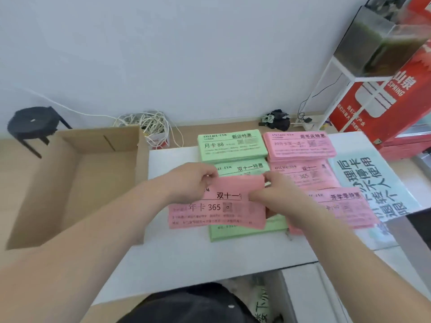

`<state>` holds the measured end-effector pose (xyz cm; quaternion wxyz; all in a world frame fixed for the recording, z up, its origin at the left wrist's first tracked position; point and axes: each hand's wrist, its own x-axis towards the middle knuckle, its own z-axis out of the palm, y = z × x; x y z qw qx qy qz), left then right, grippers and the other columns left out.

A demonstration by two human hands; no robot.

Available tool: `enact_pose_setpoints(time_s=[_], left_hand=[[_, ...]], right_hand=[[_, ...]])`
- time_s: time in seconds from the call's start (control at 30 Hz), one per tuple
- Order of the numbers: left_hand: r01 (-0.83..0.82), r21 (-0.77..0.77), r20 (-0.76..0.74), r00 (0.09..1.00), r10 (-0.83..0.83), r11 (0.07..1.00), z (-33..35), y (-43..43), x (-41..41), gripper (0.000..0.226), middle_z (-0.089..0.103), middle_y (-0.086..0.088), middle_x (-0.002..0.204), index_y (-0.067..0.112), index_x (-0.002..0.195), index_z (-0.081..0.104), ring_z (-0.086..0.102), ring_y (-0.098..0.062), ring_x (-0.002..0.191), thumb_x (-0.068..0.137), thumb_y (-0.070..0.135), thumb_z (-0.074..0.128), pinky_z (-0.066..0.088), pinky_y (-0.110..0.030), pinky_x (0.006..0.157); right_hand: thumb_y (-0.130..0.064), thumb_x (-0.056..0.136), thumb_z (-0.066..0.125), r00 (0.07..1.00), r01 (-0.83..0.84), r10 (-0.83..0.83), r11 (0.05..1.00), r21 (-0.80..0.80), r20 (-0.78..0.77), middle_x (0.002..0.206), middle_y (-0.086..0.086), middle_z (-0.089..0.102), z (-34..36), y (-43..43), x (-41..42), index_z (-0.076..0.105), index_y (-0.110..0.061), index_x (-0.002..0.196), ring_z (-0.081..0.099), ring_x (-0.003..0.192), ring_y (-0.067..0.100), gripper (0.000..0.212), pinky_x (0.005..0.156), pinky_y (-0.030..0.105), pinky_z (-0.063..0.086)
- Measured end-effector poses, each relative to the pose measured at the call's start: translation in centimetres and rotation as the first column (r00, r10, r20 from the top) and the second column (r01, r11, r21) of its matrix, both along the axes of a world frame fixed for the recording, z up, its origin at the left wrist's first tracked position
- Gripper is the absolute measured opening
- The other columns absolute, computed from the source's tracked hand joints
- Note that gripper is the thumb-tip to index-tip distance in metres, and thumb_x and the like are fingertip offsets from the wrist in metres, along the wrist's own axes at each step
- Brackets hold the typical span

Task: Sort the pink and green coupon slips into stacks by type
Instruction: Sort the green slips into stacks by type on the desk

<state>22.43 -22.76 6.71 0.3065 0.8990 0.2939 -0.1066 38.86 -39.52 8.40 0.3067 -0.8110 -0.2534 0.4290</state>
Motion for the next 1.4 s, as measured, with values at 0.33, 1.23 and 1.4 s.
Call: enact_pose_setpoints(time_s=[0.33,1.23,1.4], left_hand=[[0.147,0.270,-0.377,0.926,-0.036,0.952,-5.5,-2.4,-3.6,0.038,0.052,-0.001,0.115,0.024,0.124,0.050,0.056,-0.026,0.108,0.090,0.007,0.051,0.045,-0.038,0.083],[0.314,0.269,-0.094,0.950,-0.299,0.911,-7.5,-8.8,22.2,0.022,0.056,0.004,0.083,0.022,0.077,0.052,0.060,-0.021,0.086,0.097,0.015,0.045,0.055,-0.042,0.089],[0.364,0.324,-0.299,0.915,-0.271,0.873,-7.9,-7.4,23.3,0.015,0.062,0.005,0.098,0.024,0.100,0.067,0.060,-0.020,0.107,0.088,0.020,0.059,0.004,-0.062,0.124]], right_hand=[[-0.028,0.095,0.058,0.984,-0.043,0.059,0.994,-0.099,0.170,0.098,0.004,0.070,-6.7,0.1,-3.6,0.053,-0.024,0.119,0.066,0.074,0.020,0.024,0.062,0.032,0.053],[-0.030,0.101,0.047,0.782,0.140,-0.072,0.988,-0.063,0.619,0.116,-0.004,0.059,-5.5,-8.6,14.3,0.065,-0.021,0.115,0.057,0.105,0.018,0.024,0.087,0.042,0.054],[-0.027,0.100,0.043,0.841,-0.033,0.238,0.919,-0.393,0.486,0.108,0.000,0.065,-7.0,-4.5,20.0,0.064,-0.019,0.118,0.065,0.083,0.019,0.028,0.072,0.037,0.058]])
